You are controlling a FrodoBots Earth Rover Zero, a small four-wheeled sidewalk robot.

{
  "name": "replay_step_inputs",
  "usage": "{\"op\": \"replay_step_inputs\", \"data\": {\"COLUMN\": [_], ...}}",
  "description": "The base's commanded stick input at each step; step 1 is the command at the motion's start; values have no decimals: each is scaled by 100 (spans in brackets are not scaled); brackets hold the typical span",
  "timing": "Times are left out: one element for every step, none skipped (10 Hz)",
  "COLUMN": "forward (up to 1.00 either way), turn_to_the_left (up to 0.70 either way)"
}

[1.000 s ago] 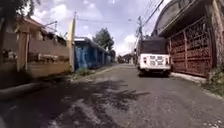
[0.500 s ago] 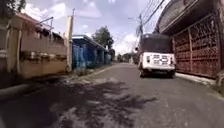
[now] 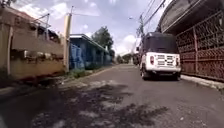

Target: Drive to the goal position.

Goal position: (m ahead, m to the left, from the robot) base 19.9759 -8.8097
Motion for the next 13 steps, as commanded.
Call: {"op": "replay_step_inputs", "data": {"forward": [70, 70, 70, 70, 70, 70, 70, 70, 70, 70, 70, 70, 70], "turn_to_the_left": [0, 0, 0, 0, 0, 0, 0, 0, 0, 0, 0, 0, 0]}}
